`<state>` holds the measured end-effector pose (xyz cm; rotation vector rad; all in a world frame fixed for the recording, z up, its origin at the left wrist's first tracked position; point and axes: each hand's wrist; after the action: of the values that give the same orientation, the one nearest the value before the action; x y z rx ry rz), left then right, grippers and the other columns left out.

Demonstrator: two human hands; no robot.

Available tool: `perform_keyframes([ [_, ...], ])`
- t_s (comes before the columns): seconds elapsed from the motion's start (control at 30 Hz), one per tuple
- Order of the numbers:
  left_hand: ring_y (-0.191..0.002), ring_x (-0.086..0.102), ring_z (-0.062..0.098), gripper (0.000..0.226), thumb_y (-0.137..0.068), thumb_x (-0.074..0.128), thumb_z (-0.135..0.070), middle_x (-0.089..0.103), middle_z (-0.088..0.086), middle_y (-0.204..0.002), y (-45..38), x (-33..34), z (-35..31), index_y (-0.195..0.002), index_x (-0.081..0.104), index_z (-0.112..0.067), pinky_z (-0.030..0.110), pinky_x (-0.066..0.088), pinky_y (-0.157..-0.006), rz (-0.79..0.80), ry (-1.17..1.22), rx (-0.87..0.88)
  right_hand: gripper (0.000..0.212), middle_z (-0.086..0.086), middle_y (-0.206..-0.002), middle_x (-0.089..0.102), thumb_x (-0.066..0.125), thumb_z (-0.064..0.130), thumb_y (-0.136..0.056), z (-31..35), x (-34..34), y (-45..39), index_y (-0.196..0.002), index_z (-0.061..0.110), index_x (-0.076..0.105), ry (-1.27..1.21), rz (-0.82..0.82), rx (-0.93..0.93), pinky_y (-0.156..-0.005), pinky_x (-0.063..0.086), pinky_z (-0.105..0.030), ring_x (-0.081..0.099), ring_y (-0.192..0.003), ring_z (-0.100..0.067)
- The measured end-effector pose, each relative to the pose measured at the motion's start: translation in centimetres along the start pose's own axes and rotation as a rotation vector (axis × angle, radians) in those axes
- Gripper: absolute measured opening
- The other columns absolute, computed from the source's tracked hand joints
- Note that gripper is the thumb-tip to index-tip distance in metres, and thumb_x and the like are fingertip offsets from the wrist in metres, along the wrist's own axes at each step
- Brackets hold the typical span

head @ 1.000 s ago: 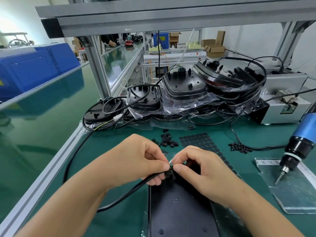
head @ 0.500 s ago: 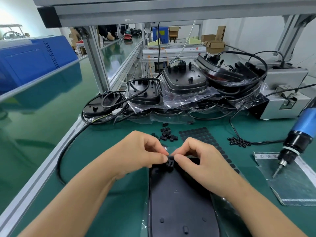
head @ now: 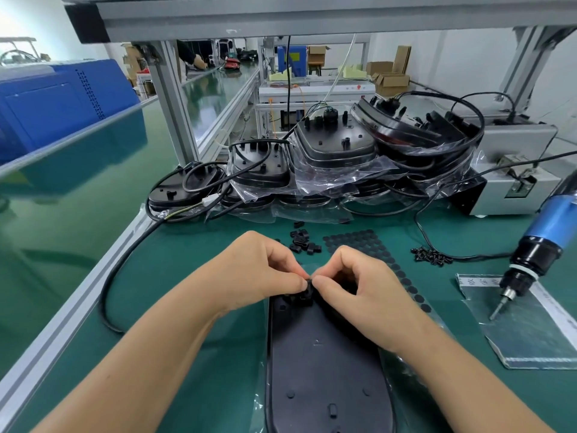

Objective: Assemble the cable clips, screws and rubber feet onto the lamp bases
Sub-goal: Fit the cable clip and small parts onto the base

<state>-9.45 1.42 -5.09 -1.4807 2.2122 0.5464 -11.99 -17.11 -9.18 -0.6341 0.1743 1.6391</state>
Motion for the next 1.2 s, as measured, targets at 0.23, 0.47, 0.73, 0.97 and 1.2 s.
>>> perform_keyframes([
  [0.23, -0.064, 0.058, 0.018, 0.009, -0.075, 0.078, -0.018, 0.071, 0.003, -0.071, 0.2, -0.6, -1.4, -0.073, 0.078, -0.027, 0.031, 0.050, -0.065, -0.007, -0.197, 0.079, 0.006, 0.011, -0.084, 0.071, 0.071, 0.022, -0.086, -0.4, -0.3, 0.0, -0.081, 0.024, 0.067, -0.096, 0.009, -0.005, -0.072, 0.050, -0.017, 0.065, -0.077, -0.002],
  [0.47, -0.049, 0.051, -0.003, 0.008, -0.080, 0.075, -0.026, 0.063, -0.013, -0.055, -2.8, 2.4, -5.6, -0.072, 0.076, -0.026, 0.010, 0.041, -0.051, -0.066, -0.267, 0.207, 0.009, -0.001, -0.084, 0.074, 0.067, 0.018, -0.089, -1.7, -5.5, -0.7, -0.081, 0.019, 0.072, -0.268, -0.309, 0.026, -0.074, 0.056, -0.025, 0.069, -0.080, -0.016],
  [0.73, -0.086, 0.066, 0.024, 0.010, -0.086, 0.066, -0.017, 0.071, 0.003, -0.088, -11.6, 12.1, -10.2, -0.089, 0.074, -0.012, 0.036, 0.055, -0.077, -0.103, -0.658, 0.260, 0.011, 0.002, -0.078, 0.074, 0.061, 0.017, -0.093, -4.0, -10.9, -0.1, -0.084, 0.017, 0.068, -0.440, -0.766, 0.078, -0.067, 0.056, -0.022, 0.070, -0.074, -0.011],
  [0.97, -0.066, 0.048, 0.024, 0.021, -0.086, 0.056, 0.002, 0.051, 0.006, -0.071, -15.8, 14.8, -8.7, -0.070, 0.049, -0.009, 0.033, 0.043, -0.062, 0.013, -0.882, 0.206, 0.010, 0.001, -0.071, 0.071, 0.059, 0.018, -0.091, -4.6, -12.8, 0.2, -0.083, 0.015, 0.065, -0.496, -1.051, 0.169, -0.053, 0.048, -0.013, 0.062, -0.059, -0.002],
  [1.2, -0.067, 0.042, 0.021, 0.022, -0.085, 0.056, 0.004, 0.049, 0.005, -0.080, -16.0, 15.8, -8.3, -0.081, 0.047, -0.015, 0.029, 0.039, -0.063, 0.003, -0.946, 0.251, 0.010, 0.007, -0.063, 0.068, 0.057, 0.017, -0.088, -5.1, -13.4, 0.3, -0.080, 0.015, 0.063, -0.467, -1.136, 0.222, -0.047, 0.045, -0.013, 0.056, -0.052, -0.003],
])
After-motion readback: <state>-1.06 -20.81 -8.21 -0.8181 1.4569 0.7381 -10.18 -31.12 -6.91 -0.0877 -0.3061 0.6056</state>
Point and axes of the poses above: each hand's wrist, its own y-axis away from the middle knuckle, its own x-axis out of the palm, z = x × y
